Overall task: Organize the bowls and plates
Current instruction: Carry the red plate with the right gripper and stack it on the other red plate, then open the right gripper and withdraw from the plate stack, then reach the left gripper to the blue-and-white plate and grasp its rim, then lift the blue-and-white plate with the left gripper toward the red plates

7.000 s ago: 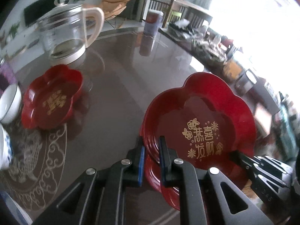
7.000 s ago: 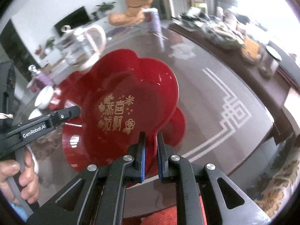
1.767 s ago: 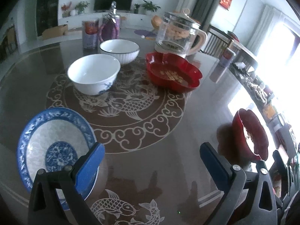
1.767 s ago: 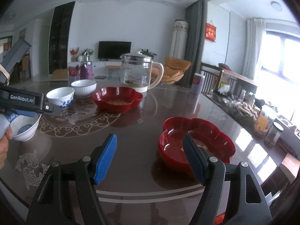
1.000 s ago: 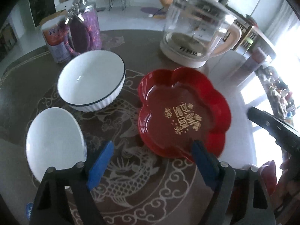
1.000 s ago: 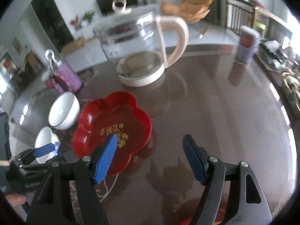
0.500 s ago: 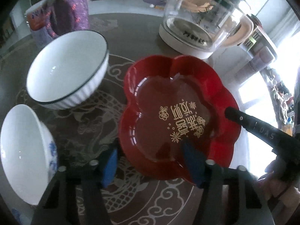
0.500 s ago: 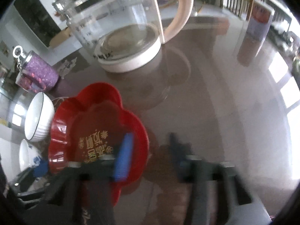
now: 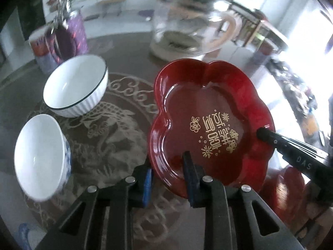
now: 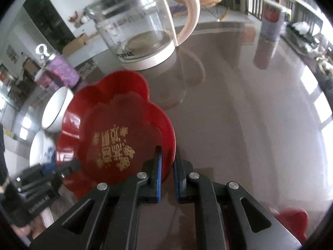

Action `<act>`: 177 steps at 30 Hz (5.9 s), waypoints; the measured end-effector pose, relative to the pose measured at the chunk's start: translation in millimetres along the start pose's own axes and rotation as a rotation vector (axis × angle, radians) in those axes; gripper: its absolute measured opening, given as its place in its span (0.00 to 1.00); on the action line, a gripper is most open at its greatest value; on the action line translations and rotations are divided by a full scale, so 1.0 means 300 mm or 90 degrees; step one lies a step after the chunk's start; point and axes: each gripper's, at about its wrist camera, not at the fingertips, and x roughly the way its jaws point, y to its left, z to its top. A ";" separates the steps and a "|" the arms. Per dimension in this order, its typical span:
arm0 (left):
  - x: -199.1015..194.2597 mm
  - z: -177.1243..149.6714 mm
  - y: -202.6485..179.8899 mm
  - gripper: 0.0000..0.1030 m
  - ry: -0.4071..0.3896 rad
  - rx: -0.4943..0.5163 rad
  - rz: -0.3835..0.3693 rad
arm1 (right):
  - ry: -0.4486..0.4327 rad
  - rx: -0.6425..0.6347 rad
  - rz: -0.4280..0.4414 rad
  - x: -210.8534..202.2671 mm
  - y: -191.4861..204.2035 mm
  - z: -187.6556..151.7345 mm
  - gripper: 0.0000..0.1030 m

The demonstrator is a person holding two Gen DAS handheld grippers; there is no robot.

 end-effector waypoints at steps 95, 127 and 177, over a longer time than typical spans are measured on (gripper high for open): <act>0.081 -0.186 -0.383 0.29 0.018 0.080 -0.143 | -0.046 0.121 -0.040 -0.295 -0.240 -0.558 0.29; -0.251 -0.188 0.002 0.96 -0.216 0.024 0.037 | -0.253 0.029 -0.101 -0.384 0.090 -0.396 0.70; -0.451 -0.732 0.815 0.89 -0.117 -0.194 0.097 | -0.124 -0.201 0.094 -0.156 0.765 -0.701 0.74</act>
